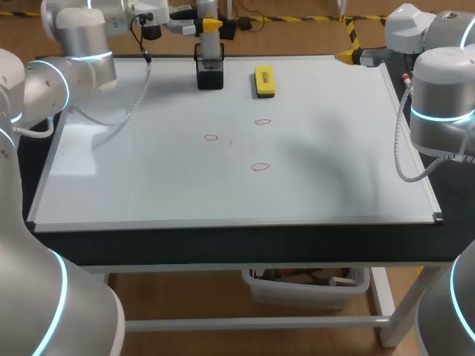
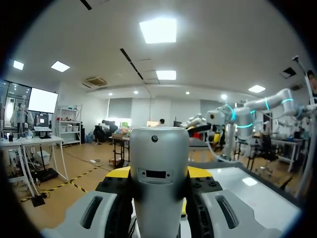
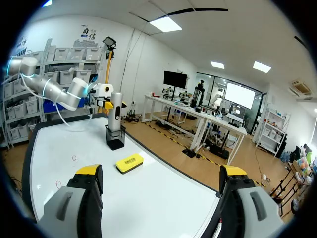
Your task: Pick up the inspection probe, press it on each red-marked spot on the whiteboard one by one, put down the probe, pick up the eraser, and wipe off all the red marks.
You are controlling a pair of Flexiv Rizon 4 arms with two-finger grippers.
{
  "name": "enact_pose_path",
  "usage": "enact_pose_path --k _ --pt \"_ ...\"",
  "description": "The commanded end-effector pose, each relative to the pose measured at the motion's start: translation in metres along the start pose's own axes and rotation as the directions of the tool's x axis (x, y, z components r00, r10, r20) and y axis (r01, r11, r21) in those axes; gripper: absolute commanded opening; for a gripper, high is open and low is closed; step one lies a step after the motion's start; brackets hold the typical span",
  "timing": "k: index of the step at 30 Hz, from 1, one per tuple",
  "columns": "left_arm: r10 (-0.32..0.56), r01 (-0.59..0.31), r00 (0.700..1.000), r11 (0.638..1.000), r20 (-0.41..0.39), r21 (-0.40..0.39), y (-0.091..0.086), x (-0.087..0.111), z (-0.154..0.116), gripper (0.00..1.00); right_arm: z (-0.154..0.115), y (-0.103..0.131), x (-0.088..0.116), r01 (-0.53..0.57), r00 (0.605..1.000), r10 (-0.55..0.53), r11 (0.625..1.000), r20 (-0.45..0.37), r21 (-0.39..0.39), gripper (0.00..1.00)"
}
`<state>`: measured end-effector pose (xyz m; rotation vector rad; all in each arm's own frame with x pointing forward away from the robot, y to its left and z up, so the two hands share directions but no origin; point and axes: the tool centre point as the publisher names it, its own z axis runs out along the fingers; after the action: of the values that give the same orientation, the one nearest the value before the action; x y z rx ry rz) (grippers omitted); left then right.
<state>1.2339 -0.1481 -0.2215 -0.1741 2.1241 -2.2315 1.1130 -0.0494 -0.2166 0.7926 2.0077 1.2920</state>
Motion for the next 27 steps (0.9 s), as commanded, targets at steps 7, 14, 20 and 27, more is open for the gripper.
enact_pose_path --k 7,14,20,27 --pt "0.021 -0.023 0.992 1.0 -0.125 -0.013 -0.023 -0.002 -0.004 0.0 0.0 0.0 0.0 0.0 1.0 0.0 1.0 -0.001 0.003 1.0" --pt "0.034 -0.037 0.991 0.999 -0.129 -0.019 -0.033 0.001 -0.008 0.0 0.0 0.0 0.0 0.0 1.0 0.0 1.0 -0.001 0.003 1.0" --pt "0.042 -0.044 0.988 0.999 -0.147 -0.008 -0.044 0.004 -0.008 0.0 0.0 0.0 0.0 0.0 1.0 0.0 1.0 -0.001 0.003 1.0" --pt "0.057 -0.058 0.988 0.998 -0.147 0.001 -0.054 0.009 -0.017 0.0 0.0 0.0 0.0 0.0 1.0 0.0 1.0 -0.001 0.003 1.0"
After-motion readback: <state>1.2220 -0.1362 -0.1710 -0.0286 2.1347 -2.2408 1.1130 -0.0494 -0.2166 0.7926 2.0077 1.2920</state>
